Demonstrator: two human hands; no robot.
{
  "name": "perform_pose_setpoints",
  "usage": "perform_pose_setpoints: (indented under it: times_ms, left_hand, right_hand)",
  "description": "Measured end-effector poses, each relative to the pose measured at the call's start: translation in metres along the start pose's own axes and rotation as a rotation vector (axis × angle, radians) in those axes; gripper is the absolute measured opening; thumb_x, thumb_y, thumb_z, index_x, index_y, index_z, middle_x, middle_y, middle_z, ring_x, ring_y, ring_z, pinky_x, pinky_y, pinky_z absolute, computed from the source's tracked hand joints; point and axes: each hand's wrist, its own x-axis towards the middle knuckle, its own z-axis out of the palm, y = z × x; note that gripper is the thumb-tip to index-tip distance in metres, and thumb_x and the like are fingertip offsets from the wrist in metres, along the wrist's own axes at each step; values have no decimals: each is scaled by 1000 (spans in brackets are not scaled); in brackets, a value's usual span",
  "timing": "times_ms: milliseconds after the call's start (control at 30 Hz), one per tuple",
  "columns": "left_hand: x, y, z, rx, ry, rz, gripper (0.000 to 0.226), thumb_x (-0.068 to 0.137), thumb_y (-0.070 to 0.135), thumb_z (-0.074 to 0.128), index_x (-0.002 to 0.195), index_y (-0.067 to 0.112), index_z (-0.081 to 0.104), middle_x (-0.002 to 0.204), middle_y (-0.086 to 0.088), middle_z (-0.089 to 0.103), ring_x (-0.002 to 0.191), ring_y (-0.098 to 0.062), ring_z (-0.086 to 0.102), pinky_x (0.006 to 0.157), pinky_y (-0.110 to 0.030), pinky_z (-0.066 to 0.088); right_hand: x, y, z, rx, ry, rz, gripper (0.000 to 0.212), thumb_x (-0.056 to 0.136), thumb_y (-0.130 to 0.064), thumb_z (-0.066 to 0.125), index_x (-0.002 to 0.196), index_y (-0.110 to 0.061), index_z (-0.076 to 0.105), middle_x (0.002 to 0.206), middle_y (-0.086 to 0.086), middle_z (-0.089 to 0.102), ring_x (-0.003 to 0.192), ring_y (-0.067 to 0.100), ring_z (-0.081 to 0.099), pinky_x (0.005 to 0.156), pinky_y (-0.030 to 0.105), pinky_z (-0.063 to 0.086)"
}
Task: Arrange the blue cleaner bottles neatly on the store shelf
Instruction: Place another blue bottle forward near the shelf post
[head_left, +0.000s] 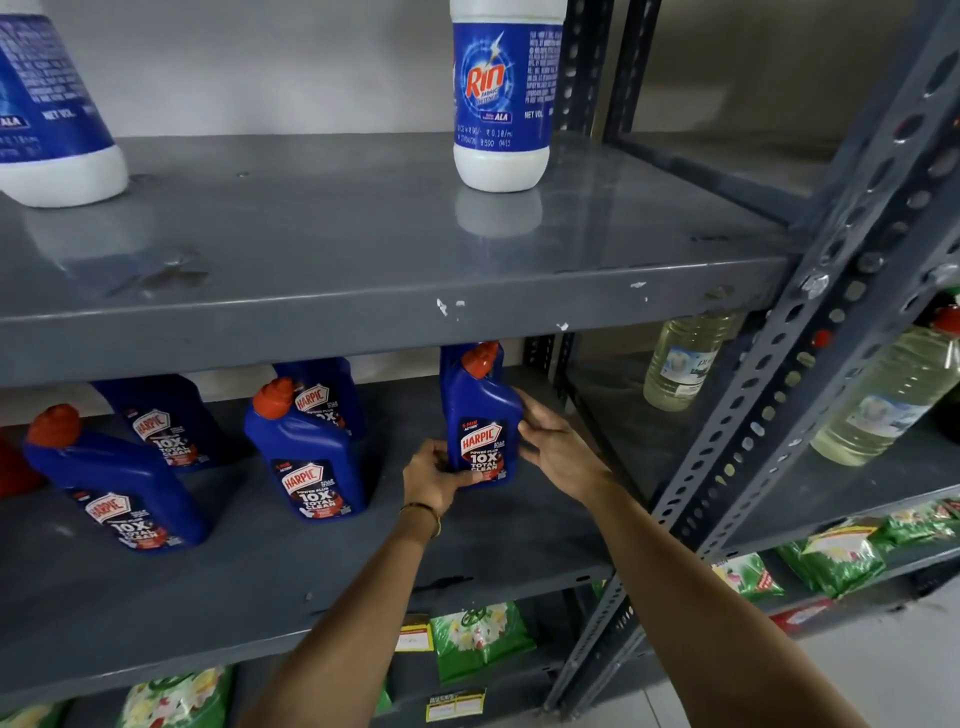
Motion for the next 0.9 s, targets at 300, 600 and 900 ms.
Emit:
perform_pose_setpoints:
  times_ms: [300,600,900]
  left_hand:
    - [-12,-12,-3,-90,11,-9,52,66,-2,78,114,-5,56,113,-23,66,92,-20,60,85,-31,50]
    - [-18,-13,4,27,61,12,33,74,10,73,106,3,66,107,-16,71,100,-25,66,93,-36,51]
    - [-30,-14,3,43,51,-6,35,82,10,66,115,-1,61,118,-19,66,111,-28,61,97,-34,48]
  right_hand:
    - [-2,36,-5,-90,234,120,52,83,14,46,133,-1,45,131,17,56,118,23,53,93,29,44]
    - [-2,60,7,-446,317,3,39,82,-4,65,121,-4,58,119,17,66,108,23,61,96,33,47]
    - [-17,54,9,-542,352,28,41,86,-5,60,126,-2,50,128,20,59,120,28,55,101,36,44]
